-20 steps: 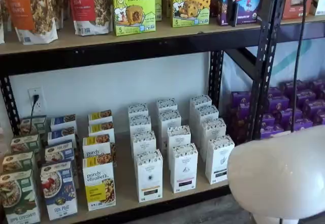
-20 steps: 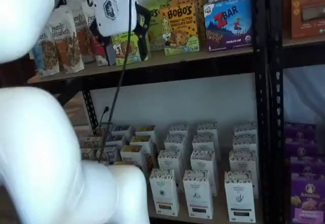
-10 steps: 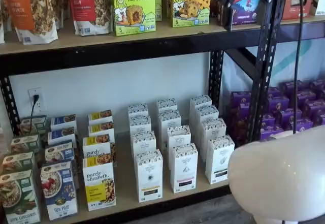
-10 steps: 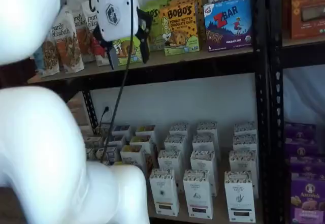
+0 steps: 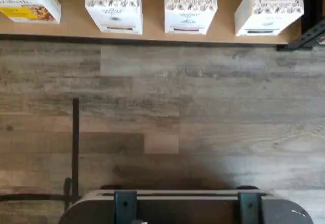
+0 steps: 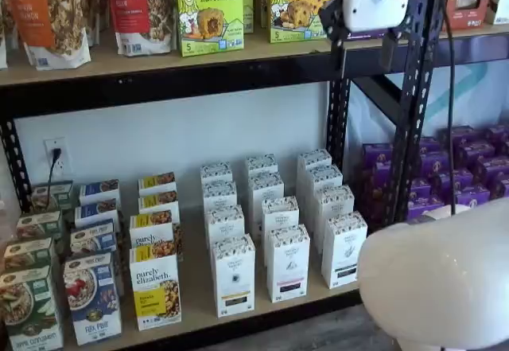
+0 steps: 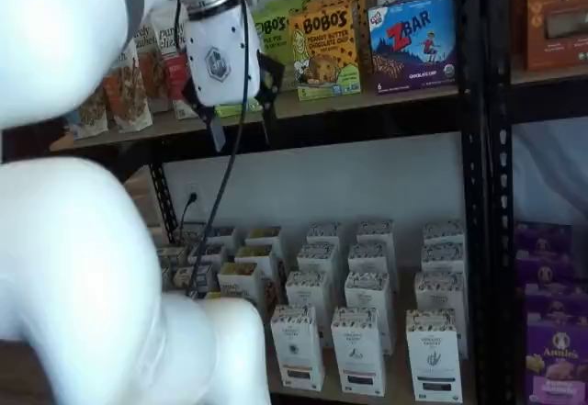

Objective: Pick up the white box with a yellow strip in the middle, on the bottom shelf, the fourth box from the left

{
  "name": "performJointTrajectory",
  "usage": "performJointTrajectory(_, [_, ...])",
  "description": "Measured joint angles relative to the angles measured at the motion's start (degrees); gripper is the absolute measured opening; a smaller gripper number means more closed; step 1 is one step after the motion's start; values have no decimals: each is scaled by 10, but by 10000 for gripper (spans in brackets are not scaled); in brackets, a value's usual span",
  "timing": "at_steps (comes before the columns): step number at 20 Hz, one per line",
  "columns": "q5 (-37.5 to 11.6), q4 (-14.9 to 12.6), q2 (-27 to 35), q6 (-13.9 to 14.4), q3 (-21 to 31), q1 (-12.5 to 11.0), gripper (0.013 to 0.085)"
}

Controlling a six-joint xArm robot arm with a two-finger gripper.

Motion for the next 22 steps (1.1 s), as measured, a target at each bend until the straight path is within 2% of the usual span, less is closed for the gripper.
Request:
performJointTrajectory(3, [-36,2,-1,1,30,-1,850])
performJointTrajectory(7, [-77,-11,5,9,66,8,850])
performJointTrajectory(13, [-146,11,14,6,120,3,850])
performJointTrajectory(18, [-193,12,37,12,154,11,850])
performJointTrajectory(22, [-254,16,55,18,191,18,850])
